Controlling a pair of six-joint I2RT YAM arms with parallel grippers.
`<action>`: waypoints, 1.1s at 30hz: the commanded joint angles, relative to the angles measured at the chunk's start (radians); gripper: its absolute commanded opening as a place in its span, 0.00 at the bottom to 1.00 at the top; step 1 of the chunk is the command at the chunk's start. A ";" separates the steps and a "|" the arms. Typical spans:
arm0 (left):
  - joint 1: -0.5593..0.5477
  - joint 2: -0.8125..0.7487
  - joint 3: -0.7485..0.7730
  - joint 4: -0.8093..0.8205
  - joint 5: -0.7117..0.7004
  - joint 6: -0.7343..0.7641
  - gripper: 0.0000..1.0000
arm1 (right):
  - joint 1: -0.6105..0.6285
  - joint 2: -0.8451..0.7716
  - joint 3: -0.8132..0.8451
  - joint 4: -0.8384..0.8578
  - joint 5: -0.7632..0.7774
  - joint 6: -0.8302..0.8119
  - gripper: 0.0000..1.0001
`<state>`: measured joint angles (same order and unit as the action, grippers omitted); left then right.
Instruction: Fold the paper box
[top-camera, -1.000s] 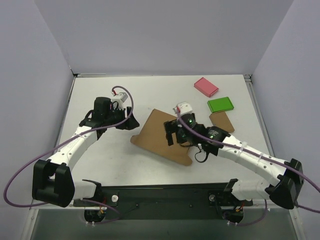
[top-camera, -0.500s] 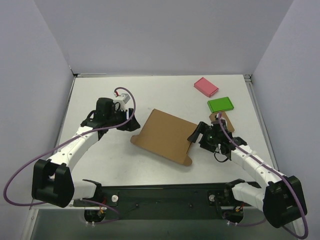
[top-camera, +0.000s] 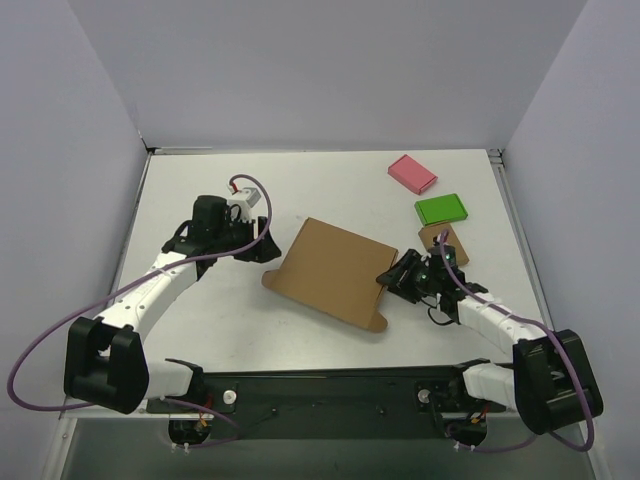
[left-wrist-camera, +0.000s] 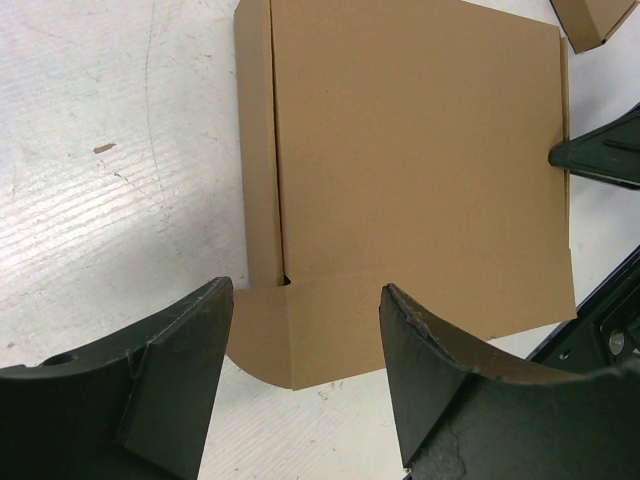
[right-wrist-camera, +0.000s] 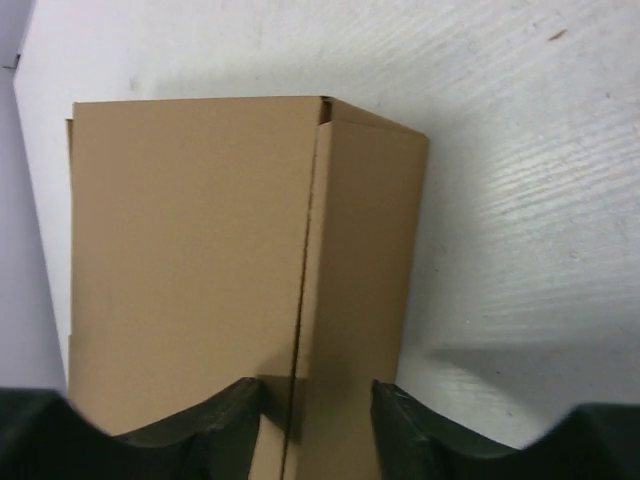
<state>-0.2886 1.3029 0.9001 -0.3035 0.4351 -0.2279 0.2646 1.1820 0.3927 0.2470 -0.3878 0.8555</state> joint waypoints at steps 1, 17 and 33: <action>-0.004 0.004 0.034 0.032 0.036 -0.002 0.70 | -0.030 0.024 -0.052 0.074 -0.011 0.002 0.32; 0.008 0.015 -0.001 0.138 0.198 -0.070 0.72 | -0.208 0.059 -0.187 0.221 -0.166 -0.024 0.00; 0.012 0.259 0.007 0.322 0.287 -0.246 0.82 | -0.212 0.050 -0.166 0.187 -0.172 -0.075 0.00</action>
<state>-0.2798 1.5600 0.8982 -0.1120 0.6750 -0.4191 0.0612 1.2068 0.2489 0.5694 -0.6342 0.8635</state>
